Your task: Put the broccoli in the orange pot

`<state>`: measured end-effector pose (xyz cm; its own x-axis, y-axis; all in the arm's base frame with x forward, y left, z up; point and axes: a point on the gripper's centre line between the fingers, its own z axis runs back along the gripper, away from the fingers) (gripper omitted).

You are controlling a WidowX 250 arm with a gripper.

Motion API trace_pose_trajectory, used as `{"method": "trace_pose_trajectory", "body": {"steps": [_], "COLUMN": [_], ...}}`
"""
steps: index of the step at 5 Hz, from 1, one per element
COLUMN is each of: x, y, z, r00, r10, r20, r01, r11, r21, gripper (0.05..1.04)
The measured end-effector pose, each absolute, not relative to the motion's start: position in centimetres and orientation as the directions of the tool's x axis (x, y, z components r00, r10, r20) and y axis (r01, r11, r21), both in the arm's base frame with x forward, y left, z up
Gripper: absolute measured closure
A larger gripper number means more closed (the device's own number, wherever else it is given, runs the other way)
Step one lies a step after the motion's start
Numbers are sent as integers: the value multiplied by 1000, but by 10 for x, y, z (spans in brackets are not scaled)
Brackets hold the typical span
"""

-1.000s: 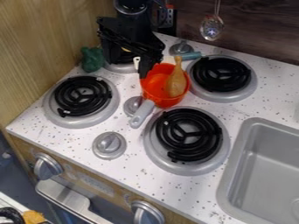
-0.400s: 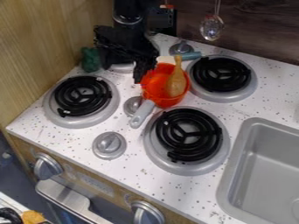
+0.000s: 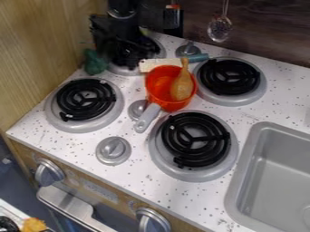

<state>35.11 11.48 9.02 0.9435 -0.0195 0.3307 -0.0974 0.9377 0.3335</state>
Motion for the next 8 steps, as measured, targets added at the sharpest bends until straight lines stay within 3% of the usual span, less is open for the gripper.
{"method": "trace_pose_trajectory", "body": {"steps": [1,4,8], "x": [363,374,385], "y": [139,191,199], "z": [91,69,44], "r00": [940,941,956], "r10": [-18,56,90], "r20": [340,334,278], "r01": [-109,-152,-147], "r11": [931,951,970], "r21": [349,268,192], "gripper": [83,83,83]}}
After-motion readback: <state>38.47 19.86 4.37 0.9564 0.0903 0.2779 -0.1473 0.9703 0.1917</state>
